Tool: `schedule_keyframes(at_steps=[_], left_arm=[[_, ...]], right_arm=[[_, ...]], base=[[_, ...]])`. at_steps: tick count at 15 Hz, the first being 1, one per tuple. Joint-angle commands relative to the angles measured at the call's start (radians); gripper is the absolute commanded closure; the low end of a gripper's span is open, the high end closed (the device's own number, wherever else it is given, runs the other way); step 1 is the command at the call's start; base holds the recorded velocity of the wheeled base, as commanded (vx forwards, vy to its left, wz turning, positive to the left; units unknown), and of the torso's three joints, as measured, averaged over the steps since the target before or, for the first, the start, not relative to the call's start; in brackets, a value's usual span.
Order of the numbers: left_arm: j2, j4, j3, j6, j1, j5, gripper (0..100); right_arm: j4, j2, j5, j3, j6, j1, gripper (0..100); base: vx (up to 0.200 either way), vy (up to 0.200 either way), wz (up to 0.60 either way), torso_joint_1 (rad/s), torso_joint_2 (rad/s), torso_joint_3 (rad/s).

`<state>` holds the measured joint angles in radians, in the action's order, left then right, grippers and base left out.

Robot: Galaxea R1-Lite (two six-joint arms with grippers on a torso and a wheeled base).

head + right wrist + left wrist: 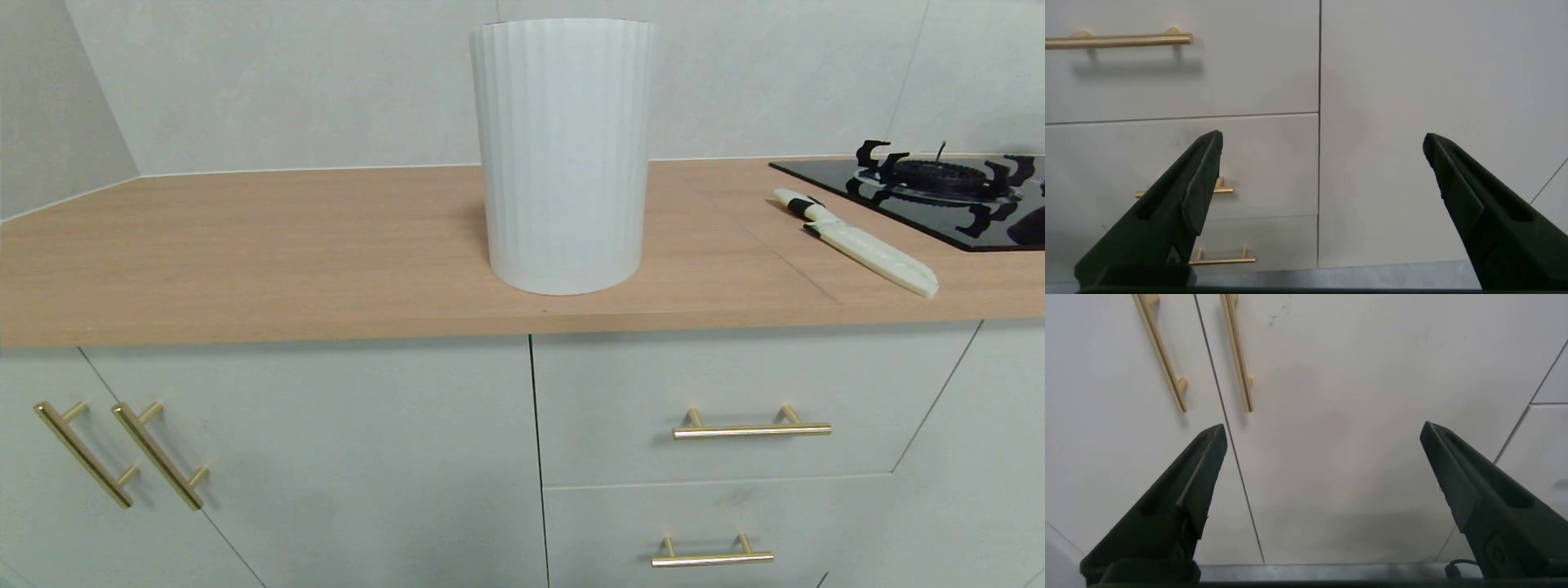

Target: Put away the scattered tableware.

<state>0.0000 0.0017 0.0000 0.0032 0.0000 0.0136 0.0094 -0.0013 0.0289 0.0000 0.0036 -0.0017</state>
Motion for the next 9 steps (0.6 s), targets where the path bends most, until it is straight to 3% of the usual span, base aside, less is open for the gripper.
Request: schedule_keyframes(at_steps=[1, 5, 9], left_arm=[[0.002, -0.002, 0.000, 0.000, 0.000, 0.000, 0], [0.002, 0.000, 0.000, 0.000, 0.000, 0.000, 0], [0.002, 0.000, 0.000, 0.000, 0.000, 0.000, 0]], right_arm=[[0.000, 0.001, 0.000, 0.000, -0.001, 0.000, 0], [0.000, 0.001, 0.000, 0.000, 0.001, 0.000, 0], [0.000, 0.001, 0.000, 0.000, 0.001, 0.000, 0]], base=[[0.000, 0.000, 0.00, 0.000, 0.00, 0.000], [0.000, 0.000, 0.00, 0.062, -0.23, -0.240], [0.000, 0.000, 0.00, 0.183, -0.52, -0.290]])
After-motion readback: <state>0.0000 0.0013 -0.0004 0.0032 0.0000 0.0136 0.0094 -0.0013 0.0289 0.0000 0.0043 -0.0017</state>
